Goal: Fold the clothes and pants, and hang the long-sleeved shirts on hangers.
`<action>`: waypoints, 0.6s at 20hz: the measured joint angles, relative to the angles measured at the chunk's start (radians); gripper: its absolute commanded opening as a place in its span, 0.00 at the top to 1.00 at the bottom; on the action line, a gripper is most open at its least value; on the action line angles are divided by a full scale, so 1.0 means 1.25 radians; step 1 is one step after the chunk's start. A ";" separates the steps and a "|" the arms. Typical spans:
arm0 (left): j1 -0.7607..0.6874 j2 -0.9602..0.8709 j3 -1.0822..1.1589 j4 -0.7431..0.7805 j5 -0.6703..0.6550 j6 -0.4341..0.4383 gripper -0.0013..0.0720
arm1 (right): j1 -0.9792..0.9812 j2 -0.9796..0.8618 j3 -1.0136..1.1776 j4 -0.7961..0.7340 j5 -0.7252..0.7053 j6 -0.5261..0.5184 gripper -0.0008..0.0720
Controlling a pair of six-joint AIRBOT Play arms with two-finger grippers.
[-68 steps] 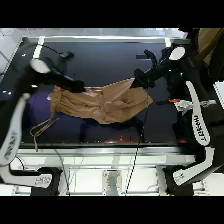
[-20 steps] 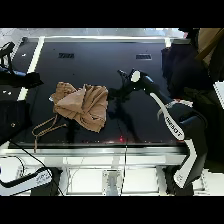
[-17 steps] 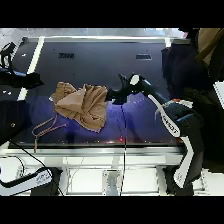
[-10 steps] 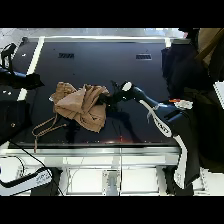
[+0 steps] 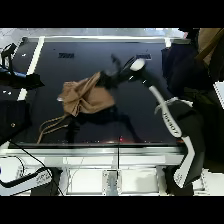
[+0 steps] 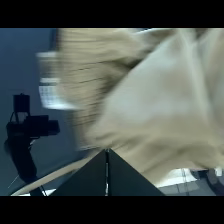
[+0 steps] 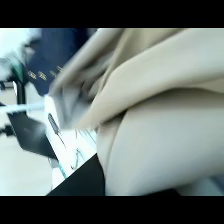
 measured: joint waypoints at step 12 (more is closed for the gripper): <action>0.000 0.000 0.000 -0.059 0.003 0.000 0.95 | -0.672 0.220 0.057 -0.146 0.293 0.135 0.97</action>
